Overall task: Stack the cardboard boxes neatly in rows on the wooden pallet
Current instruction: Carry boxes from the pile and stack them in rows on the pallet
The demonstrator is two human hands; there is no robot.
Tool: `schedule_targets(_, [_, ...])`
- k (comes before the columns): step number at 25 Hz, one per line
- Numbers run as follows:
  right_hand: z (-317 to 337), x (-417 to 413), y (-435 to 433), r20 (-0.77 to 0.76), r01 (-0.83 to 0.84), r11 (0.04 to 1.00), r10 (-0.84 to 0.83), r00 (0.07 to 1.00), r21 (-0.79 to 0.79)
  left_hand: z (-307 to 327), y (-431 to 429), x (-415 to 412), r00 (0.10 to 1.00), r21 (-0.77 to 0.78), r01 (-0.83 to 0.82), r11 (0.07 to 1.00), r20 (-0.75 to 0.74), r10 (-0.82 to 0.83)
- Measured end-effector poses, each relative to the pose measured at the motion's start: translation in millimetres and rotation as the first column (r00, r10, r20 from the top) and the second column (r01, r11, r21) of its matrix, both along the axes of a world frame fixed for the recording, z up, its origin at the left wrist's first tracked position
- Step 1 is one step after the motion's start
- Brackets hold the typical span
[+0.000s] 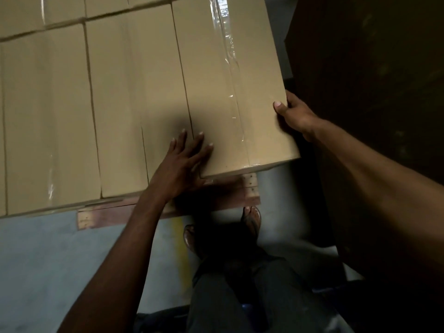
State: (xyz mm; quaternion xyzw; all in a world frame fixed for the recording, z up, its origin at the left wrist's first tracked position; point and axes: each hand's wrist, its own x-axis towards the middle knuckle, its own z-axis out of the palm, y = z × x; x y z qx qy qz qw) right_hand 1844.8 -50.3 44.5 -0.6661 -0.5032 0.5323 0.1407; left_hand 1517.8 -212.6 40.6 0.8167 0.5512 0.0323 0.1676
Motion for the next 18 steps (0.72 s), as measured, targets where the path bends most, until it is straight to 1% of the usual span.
schedule_targets(4, [5, -1, -2, 0.012, -0.027, 1.0, 0.027, 1.0, 0.008, -10, -9, -4, 0.997, 0.094, 0.008, 0.996, 0.072, -0.014])
schedule_targets(7, [4, -1, 0, 0.045, -0.042, 0.999, 0.041, 0.998, 0.028, -16, -9, -5, 0.997, 0.074, -0.008, 0.997, 0.076, 0.002])
schedule_targets(11, [3, 1, -1, 0.011, -0.03, 0.999, 0.03, 0.999, 0.036, -23, -6, -5, 0.996, 0.07, 0.011, 0.997, 0.086, -0.017])
schedule_targets(14, [4, -1, -1, 0.055, -0.045, 0.999, 0.043, 0.998, 0.027, -26, -6, -7, 0.994, 0.028, -0.008, 1.0, 0.113, 0.005])
schedule_targets(15, [7, -3, -1, 0.105, -0.062, 0.998, 0.058, 0.993, 0.028, -26, -6, -8, 0.994, 0.018, -0.004, 1.0, 0.113, 0.002])
schedule_targets(16, [10, -5, -2, 0.19, -0.099, 0.994, 0.089, 0.978, 0.041, -25, -5, -10, 0.993, 0.014, 0.003, 1.0, 0.114, -0.004])
schedule_targets(18, [19, -12, -14, 0.407, -0.176, 0.981, 0.128, 0.904, 0.082, -19, -6, -12, 0.994, -0.017, -0.014, 1.0, 0.106, 0.016])
